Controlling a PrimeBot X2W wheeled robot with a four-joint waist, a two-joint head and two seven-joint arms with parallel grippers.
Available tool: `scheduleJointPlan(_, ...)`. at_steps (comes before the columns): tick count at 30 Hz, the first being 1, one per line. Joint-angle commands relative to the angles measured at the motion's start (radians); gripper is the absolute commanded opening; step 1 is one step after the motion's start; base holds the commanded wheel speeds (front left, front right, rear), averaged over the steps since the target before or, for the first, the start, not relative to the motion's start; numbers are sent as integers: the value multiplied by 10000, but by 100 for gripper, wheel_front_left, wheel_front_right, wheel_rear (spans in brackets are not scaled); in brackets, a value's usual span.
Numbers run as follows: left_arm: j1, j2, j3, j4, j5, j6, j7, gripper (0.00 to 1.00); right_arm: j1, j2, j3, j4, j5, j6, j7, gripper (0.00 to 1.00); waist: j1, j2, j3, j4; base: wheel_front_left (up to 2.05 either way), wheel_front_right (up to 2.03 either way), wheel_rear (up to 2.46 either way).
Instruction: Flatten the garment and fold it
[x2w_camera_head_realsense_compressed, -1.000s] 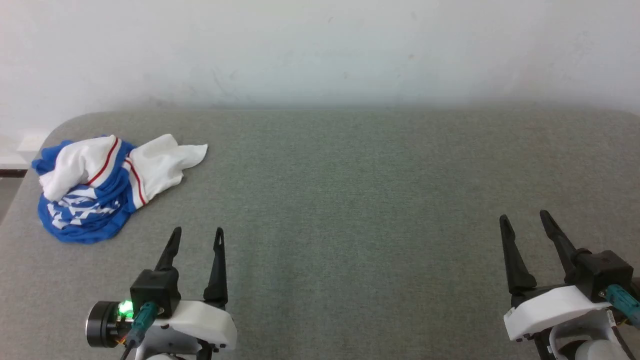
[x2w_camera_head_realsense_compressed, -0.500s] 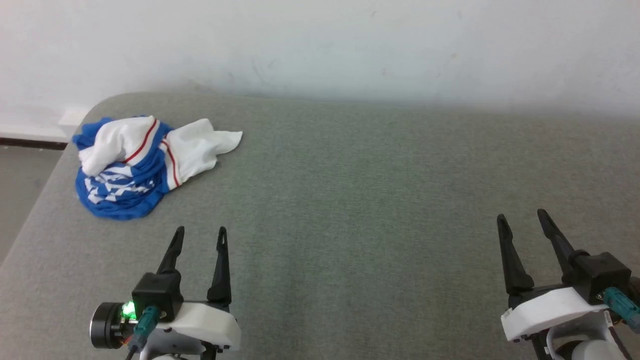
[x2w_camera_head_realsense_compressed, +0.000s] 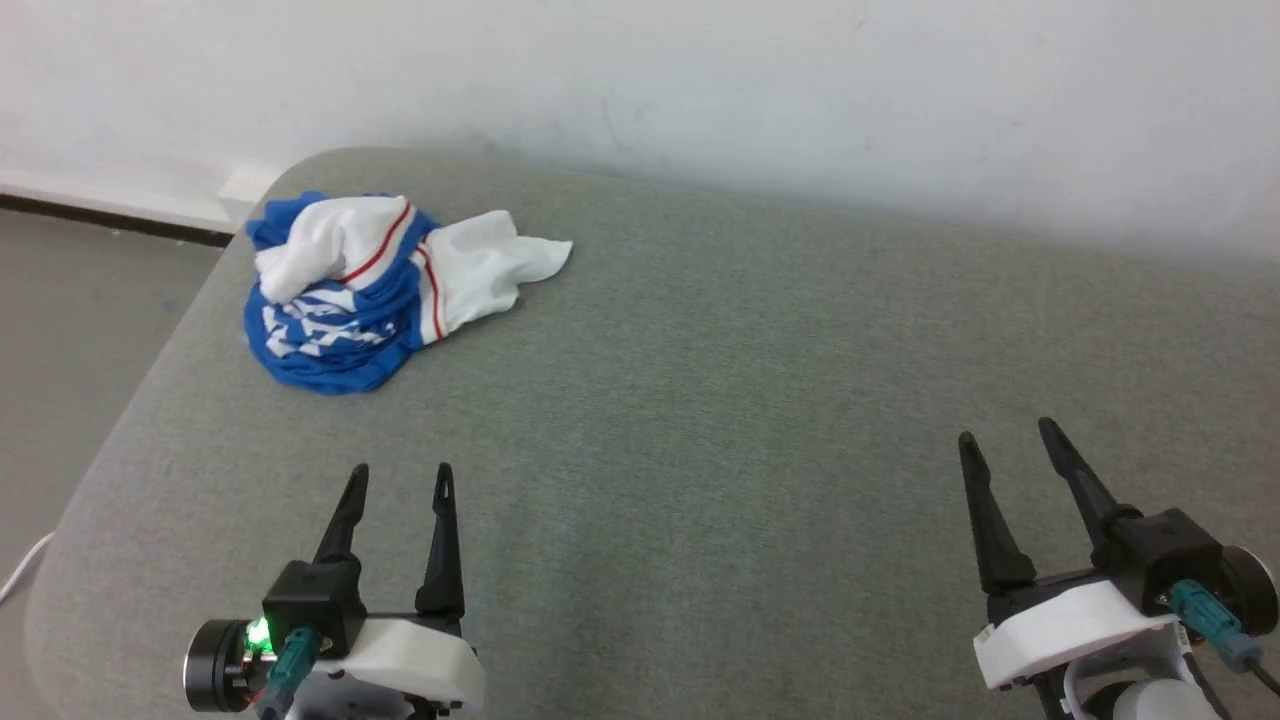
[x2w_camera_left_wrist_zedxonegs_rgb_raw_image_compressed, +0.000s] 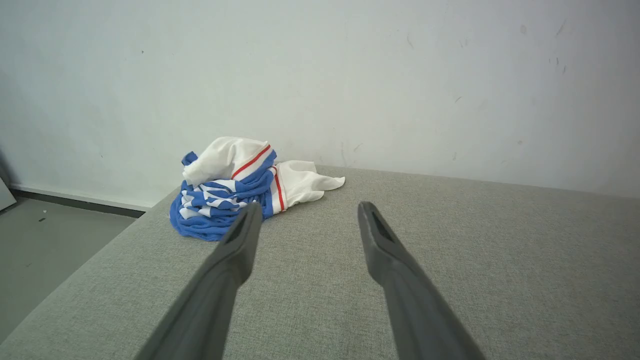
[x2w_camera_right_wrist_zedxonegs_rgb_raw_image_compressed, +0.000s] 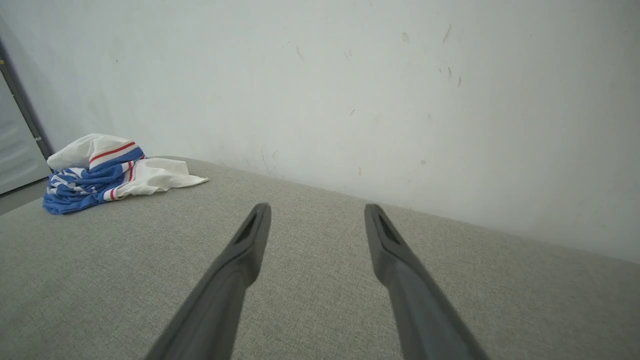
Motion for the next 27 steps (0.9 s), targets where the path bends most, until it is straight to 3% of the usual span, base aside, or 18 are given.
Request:
scheduleJointPlan(1, 143, -35, -22, 0, -91, 90, -105, 100, -121, 26, 19, 44, -92, -14, -95, 100, 0, 1, 28, 217, 0, 0, 0)
scheduleJointPlan(27, 446, -46, -162, 64, -401, 329, -649, 100, -190, 36, 691, 533, 35, -18, -638, 100, 0, 1, 38, 1847, 0, 0, 0)
